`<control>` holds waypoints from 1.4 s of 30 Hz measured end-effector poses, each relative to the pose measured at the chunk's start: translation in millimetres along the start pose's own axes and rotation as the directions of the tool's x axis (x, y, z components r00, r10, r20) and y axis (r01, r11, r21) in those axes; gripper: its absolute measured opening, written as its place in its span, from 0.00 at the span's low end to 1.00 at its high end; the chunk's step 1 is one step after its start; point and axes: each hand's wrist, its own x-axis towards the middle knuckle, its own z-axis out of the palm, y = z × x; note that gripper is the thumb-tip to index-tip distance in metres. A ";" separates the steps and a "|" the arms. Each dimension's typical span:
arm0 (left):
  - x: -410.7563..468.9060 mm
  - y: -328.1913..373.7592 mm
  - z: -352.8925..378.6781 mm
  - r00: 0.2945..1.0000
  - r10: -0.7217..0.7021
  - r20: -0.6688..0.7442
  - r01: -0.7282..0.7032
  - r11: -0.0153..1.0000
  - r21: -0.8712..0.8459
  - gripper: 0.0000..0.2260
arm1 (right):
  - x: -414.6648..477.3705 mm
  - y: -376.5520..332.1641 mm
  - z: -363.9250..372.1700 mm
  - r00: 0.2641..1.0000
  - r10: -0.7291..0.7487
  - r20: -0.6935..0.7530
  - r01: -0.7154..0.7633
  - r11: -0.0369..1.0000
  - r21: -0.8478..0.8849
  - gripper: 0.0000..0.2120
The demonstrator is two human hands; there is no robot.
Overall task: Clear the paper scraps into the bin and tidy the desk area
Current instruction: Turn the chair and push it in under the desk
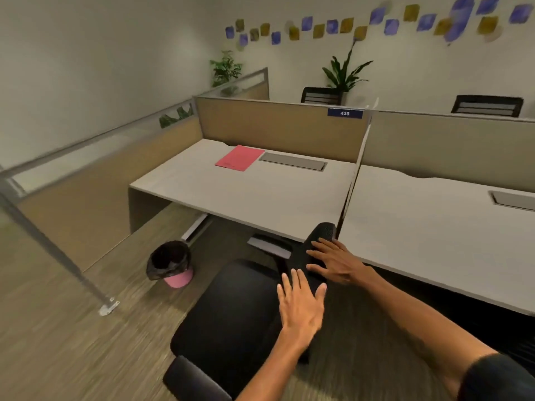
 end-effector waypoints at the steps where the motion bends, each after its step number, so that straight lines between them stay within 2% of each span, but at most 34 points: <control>1: -3.5 7.1 2.8 0.999 -0.039 0.014 0.039 0.999 -0.005 0.36 | 1.5 2.9 0.1 1.000 -0.029 0.002 0.029 0.999 -0.017 0.32; 4: -15.1 21.5 13.3 0.987 -0.149 0.058 0.150 0.989 -0.019 0.36 | 6.2 10.9 1.3 0.993 -0.114 0.014 0.114 0.992 -0.053 0.32; 10: -27.5 19.2 24.5 0.970 -0.244 -0.006 0.244 0.969 0.037 0.37 | 23.6 26.0 -2.5 0.968 -0.252 0.011 0.252 0.962 -0.100 0.34; 15: -25.1 10.0 21.2 0.969 -0.237 -0.076 0.245 0.960 0.135 0.38 | 41.1 23.4 1.9 0.930 -0.367 -0.038 0.361 0.927 -0.104 0.36; 19: -20.2 -3.2 9.8 0.970 -0.205 -0.134 0.230 0.949 0.216 0.38 | 51.9 15.9 2.4 0.907 -0.420 -0.021 0.415 0.903 -0.110 0.36; 24: -23.5 -21.5 1.1 0.977 -0.165 -0.133 0.190 0.962 0.198 0.34 | 59.6 3.9 8.7 0.878 -0.478 0.016 0.477 0.870 -0.123 0.37; 30: -35.7 -44.2 -8.4 0.984 -0.144 -0.109 0.163 0.968 0.192 0.35 | 51.2 -14.1 17.5 0.882 -0.471 -0.030 0.465 0.878 -0.116 0.37; 36: -49.5 -72.0 -21.3 0.988 -0.130 -0.077 0.143 0.971 0.192 0.37 | 37.3 -38.6 24.9 0.891 -0.412 -0.191 0.407 0.911 -0.065 0.33; 42: -49.5 -98.9 -32.3 0.998 -0.029 -0.056 0.042 0.967 0.252 0.36 | 32.7 -56.6 31.2 0.929 -0.317 -0.192 0.310 0.948 -0.064 0.34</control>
